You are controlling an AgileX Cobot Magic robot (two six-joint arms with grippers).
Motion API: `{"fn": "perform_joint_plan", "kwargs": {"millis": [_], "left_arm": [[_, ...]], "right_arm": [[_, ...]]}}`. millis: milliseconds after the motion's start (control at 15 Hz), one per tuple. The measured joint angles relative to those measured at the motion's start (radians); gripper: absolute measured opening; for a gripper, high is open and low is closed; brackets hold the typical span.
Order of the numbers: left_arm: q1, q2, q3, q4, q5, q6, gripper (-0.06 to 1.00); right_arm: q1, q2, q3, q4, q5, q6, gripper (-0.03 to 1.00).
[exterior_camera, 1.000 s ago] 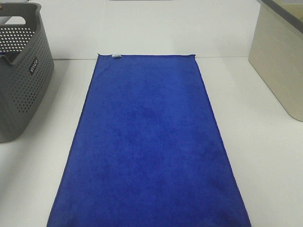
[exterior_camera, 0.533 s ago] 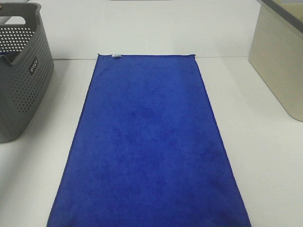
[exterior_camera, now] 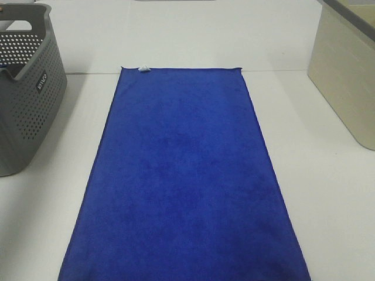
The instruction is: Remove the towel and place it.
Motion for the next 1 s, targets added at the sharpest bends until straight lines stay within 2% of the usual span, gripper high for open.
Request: {"fn": "perform_joint_plan", "kwargs": {"millis": [200,333,467,800,1000], "left_arm": [[0.000,-0.246,0.173,0.006,-0.011,-0.005,0.76],[0.000,-0.381,0.261,0.017,-0.091,-0.006,0.76],[0.000,-0.500,0.360,0.028,-0.151,-0.006,0.76],[0.000,-0.764,0.564,0.032,-0.160,-0.005,0.76],[0.000,-0.900,0.634,0.033,-0.155,-0.005,0.76]], "right_arm": [[0.000,-0.285,0.148,-0.016,0.000,0.082,0.80],[0.000,-0.391,0.201,-0.018,0.001,0.096,0.80],[0.000,-0.445,0.242,-0.022,0.002,0.097,0.80],[0.111,-0.559,0.361,-0.011,0.001,0.106,0.80],[0.123,-0.622,0.439,-0.008,0.001,0.108,0.80]]}}
